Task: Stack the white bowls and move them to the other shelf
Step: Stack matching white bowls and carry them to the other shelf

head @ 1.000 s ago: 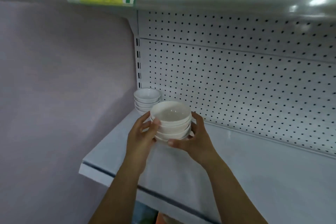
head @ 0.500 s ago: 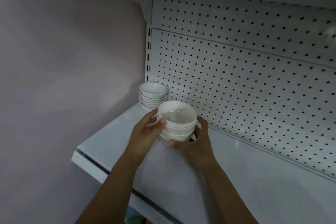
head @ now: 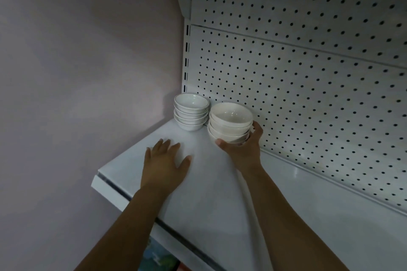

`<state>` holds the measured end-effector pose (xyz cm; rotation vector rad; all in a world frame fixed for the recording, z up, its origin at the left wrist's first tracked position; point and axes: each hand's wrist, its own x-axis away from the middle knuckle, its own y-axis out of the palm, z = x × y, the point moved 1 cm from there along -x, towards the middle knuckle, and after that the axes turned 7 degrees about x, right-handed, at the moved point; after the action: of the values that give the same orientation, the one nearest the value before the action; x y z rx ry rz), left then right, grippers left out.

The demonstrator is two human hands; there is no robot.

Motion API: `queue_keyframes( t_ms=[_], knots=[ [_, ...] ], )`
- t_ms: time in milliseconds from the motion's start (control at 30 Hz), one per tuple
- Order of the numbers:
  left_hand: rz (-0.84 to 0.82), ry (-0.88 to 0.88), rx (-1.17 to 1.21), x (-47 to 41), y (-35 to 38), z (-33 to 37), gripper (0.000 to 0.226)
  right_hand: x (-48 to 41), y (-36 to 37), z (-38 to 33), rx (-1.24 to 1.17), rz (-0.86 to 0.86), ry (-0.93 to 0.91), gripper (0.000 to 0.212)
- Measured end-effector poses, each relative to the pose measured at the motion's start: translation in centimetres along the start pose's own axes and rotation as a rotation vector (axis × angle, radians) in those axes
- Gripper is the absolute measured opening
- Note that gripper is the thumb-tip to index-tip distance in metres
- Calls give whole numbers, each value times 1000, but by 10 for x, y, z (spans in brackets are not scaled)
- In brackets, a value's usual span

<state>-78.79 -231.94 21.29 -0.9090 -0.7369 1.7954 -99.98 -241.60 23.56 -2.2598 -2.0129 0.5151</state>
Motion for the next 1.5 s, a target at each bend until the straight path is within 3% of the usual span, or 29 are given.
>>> queue_keyframes(
  t_ms=[200, 533, 667, 767, 900, 1100, 1333, 1500],
  knots=[
    [-26, -5, -62, -7, 3, -1, 64, -3, 11, 0, 60, 104, -31, 121],
    [-63, -27, -77, -10, 0, -2, 68, 6, 21, -13, 179, 173, -15, 120],
    [-68, -36, -49, -10, -2, -2, 69, 17, 14, -14, 267, 137, -18, 129],
    [-69, -60, 67, -8, -7, -2, 73, 38, 4, -13, 289, 88, -3, 123],
    [-94, -78, 356, 12, -24, -2, 71, 74, -11, -11, 392, 35, -13, 98],
    [10, 11, 440, 76, -74, -20, 66, 144, -12, -30, 506, -75, -80, 72],
    [-3, -10, 311, 179, -149, -86, 75, 251, 35, -79, 461, -230, -151, 71],
    [-3, -119, 101, 252, -201, -148, 73, 327, 91, -87, 482, -499, -159, 75]
  ],
)
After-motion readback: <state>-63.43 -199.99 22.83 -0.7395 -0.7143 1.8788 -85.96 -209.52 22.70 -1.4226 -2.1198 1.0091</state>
